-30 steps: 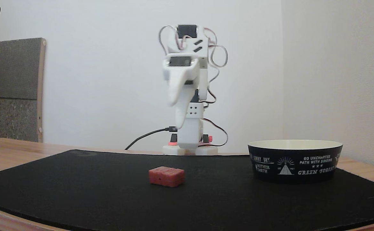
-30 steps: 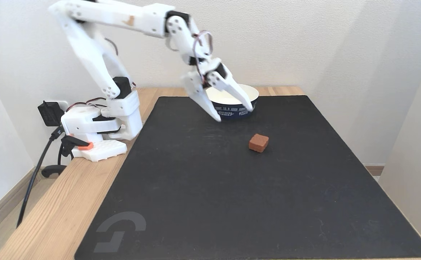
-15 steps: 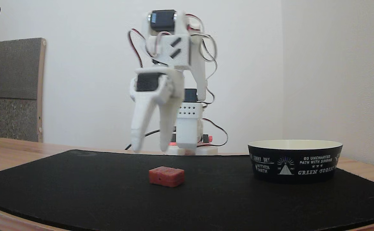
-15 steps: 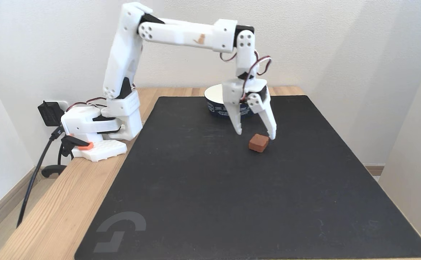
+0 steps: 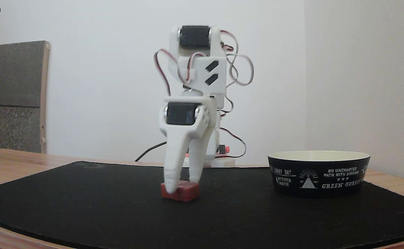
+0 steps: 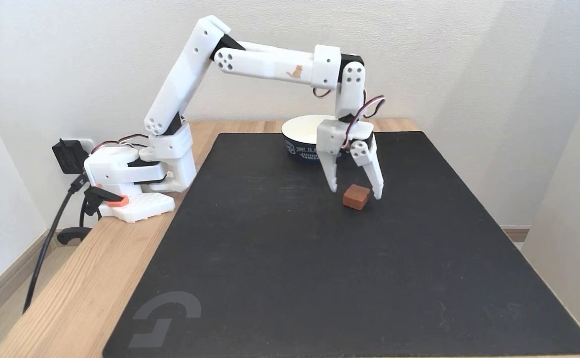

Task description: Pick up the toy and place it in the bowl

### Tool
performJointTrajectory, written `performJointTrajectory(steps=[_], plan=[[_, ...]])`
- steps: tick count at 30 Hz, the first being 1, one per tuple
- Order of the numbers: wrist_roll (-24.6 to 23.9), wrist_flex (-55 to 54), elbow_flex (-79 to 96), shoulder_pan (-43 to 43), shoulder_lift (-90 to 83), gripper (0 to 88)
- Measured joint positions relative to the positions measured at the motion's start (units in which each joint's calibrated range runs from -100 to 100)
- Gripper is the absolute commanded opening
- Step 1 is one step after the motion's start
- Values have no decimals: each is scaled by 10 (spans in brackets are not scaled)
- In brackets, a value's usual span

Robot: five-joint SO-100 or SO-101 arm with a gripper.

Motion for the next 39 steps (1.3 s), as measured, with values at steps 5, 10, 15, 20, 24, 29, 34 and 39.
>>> performJointTrajectory(steps=[5,10,15,20,24,29,34,39], plan=[[0,-11,-3,-3,21,319],[-1,-24,-5,16,30,317],[-3,-32,-5,22,33,279],[0,-33,-6,22,33,76],[0,-42,-12,28,33,37],[0,-42,-12,28,33,21],[0,-41,-11,28,26,22],[11,-35,-10,17,-47,22]])
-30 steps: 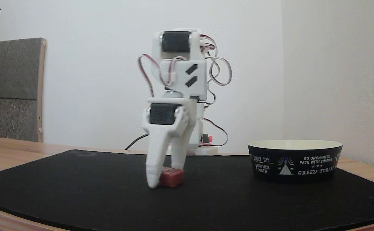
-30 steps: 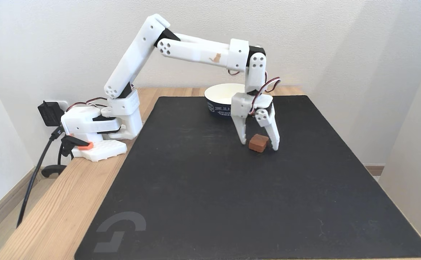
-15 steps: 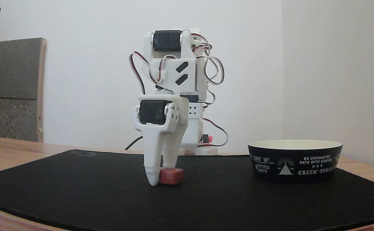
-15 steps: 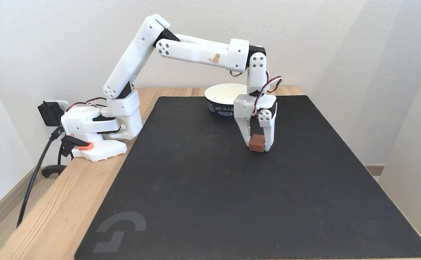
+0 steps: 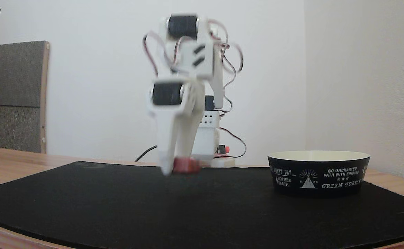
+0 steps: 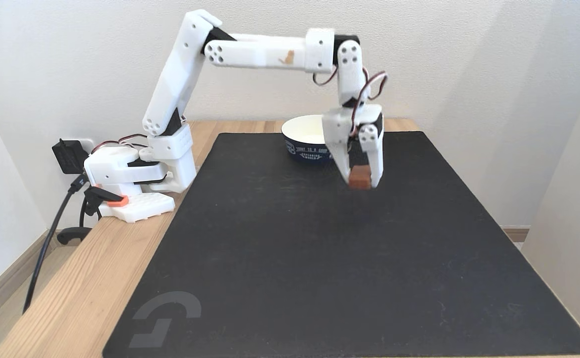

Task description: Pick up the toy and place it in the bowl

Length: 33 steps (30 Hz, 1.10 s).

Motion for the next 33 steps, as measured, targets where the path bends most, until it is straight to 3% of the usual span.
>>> performJointTrajectory(steps=[7,14,17,20,21,23,33], plan=[[5,2,7,-102,-142,22],[10,-7,128,-281,-231,22],[9,-33,217,-299,-237,54],[19,-57,259,-310,-241,209],[24,-62,274,-310,-241,311],[28,-73,292,-308,-241,374],[33,-109,310,-270,-301,390]])
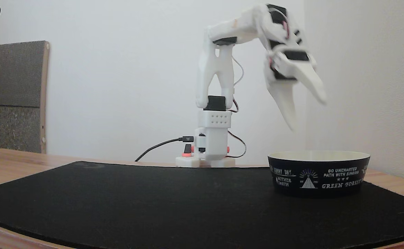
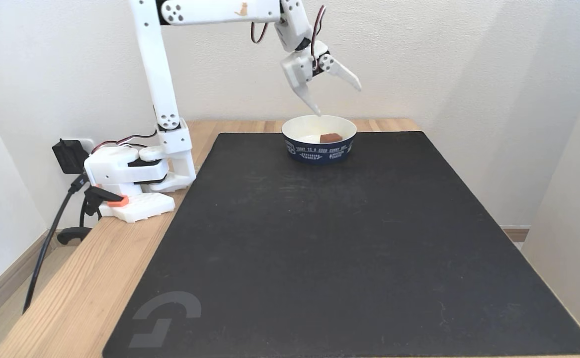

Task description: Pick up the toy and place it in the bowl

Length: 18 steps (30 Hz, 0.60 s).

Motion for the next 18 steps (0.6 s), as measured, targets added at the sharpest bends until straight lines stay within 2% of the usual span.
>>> performJointTrajectory(steps=[2,3,6,7,8,11,12,18], plan=[[0,-10,23,35,-46,369],[-2,-28,56,80,-100,335],[0,-66,123,117,-163,173],[0,-93,173,134,-197,76],[-4,-151,284,165,-262,38],[-1,-246,453,169,-331,29],[-4,-316,570,181,-400,29],[0,-353,836,174,-609,29]])
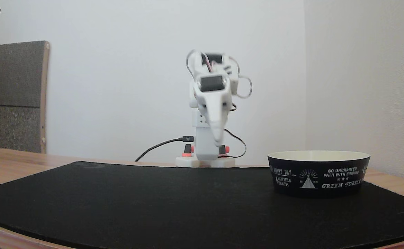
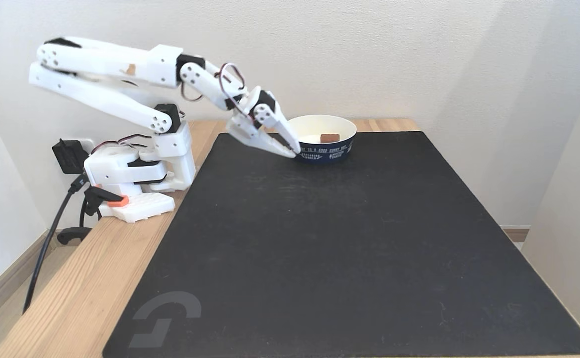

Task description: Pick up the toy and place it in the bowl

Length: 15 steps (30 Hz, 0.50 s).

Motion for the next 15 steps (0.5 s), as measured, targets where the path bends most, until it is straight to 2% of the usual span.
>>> performJointTrajectory(steps=[6,8,15], plan=[[0,60,154,7,-221,29],[1,130,164,2,-336,30],[1,194,164,3,-387,30]])
